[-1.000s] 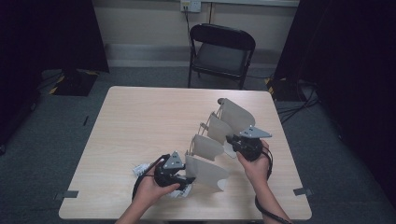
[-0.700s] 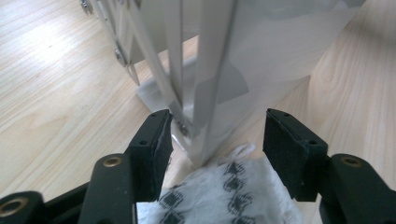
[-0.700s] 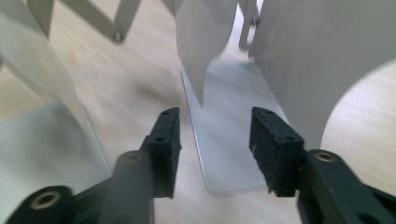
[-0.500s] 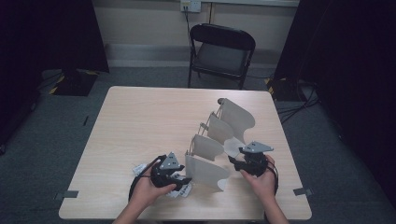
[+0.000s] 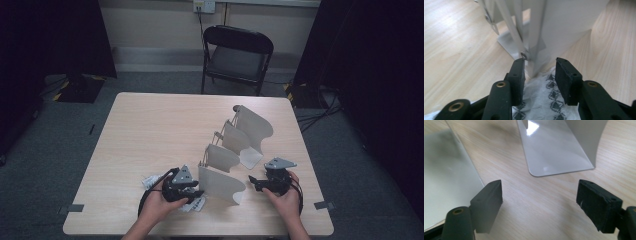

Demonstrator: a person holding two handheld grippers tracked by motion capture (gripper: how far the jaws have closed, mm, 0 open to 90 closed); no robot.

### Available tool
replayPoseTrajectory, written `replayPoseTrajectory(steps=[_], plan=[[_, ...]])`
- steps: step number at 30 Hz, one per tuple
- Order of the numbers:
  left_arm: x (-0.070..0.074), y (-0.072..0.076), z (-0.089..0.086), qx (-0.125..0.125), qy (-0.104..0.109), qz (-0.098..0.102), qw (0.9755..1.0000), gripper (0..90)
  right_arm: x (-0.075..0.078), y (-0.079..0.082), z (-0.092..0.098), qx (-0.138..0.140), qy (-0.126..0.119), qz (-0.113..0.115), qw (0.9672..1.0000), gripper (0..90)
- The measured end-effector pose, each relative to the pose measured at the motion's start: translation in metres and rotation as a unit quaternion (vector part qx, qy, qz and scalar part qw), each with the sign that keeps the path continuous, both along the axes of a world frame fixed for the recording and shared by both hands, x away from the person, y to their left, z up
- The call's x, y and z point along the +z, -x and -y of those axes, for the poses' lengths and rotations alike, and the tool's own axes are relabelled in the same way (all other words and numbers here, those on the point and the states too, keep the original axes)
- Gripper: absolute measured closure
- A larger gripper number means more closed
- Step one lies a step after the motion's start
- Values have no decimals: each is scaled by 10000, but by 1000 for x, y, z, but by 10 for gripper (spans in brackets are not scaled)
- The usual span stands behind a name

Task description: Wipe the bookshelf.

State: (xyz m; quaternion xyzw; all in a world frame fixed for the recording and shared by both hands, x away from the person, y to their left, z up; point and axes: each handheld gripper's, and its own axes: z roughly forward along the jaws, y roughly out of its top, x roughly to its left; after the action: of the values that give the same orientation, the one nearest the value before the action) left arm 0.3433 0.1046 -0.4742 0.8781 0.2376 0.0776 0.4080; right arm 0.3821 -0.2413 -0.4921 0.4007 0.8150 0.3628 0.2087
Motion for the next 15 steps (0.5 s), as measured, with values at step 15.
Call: replayPoseTrajectory(steps=[15], plan=[[-3, 17, 14, -32, 52, 30, 10000, 629, 0, 0, 8, -214, -54, 7, 9998, 177]])
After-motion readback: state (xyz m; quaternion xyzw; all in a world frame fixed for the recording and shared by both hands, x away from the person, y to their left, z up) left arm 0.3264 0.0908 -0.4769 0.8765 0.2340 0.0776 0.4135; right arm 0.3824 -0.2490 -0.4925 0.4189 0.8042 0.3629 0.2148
